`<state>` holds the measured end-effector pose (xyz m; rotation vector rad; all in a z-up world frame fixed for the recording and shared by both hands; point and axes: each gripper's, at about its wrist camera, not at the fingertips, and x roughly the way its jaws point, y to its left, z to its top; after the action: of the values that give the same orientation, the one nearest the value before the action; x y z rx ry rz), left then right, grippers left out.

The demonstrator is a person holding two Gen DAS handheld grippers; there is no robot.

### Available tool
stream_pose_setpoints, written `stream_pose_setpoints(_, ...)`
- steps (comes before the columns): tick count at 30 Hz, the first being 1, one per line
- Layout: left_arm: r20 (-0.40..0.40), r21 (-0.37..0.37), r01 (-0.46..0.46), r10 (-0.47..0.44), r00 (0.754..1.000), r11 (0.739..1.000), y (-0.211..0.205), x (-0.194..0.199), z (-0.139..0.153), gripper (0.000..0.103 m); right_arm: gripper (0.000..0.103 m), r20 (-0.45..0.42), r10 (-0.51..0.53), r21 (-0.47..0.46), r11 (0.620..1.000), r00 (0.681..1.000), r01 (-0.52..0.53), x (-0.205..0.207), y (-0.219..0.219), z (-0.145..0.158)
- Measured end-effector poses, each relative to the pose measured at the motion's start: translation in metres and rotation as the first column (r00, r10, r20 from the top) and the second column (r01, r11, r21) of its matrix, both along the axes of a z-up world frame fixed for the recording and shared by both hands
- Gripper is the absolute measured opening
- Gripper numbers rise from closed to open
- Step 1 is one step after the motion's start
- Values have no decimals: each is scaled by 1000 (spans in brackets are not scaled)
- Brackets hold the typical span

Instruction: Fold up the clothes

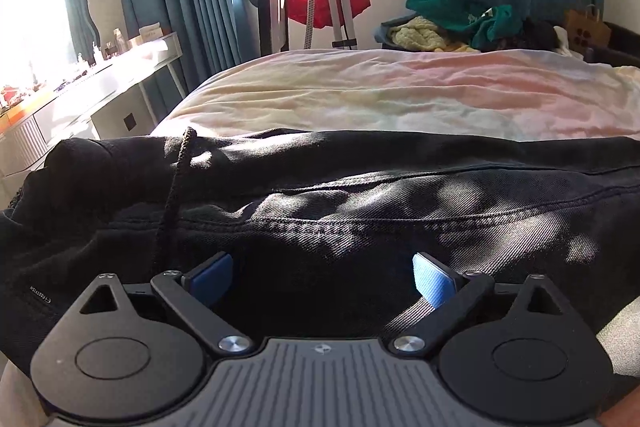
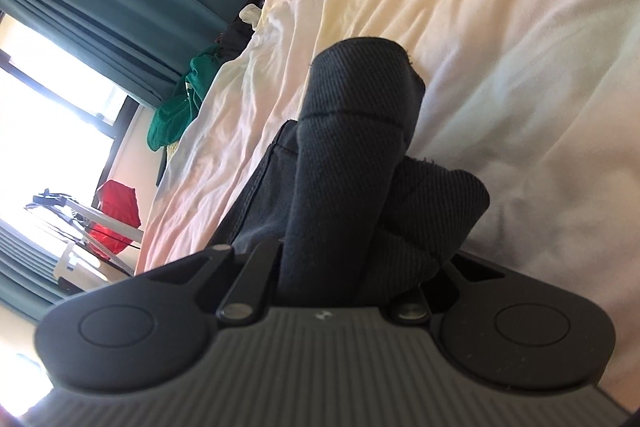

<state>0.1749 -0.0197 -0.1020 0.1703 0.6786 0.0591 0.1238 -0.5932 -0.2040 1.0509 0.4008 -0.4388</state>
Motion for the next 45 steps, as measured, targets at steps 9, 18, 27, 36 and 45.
stream_pose_setpoints(9,-31,-38,11,-13,999,999,11,5,2,100,13,-2,6,-293,956,1000,-6,10,36,48)
stream_pose_setpoints(18,-16,-105,-17,16,1000,994,34,-15,24,100,13,-59,151,-747,649,987,-144,38,183,126)
stream_pose_setpoints(27,175,-254,-50,96,980,966,86,-67,94,100,13,-290,475,-905,145,831,-399,27,406,97)
stream_pose_setpoints(36,207,-387,-71,162,965,919,120,-81,113,100,14,-363,521,-896,33,772,-443,0,485,68)
stream_pose_setpoints(45,196,-494,-87,209,958,865,139,-78,111,100,16,-227,697,-767,303,680,-566,23,486,105)
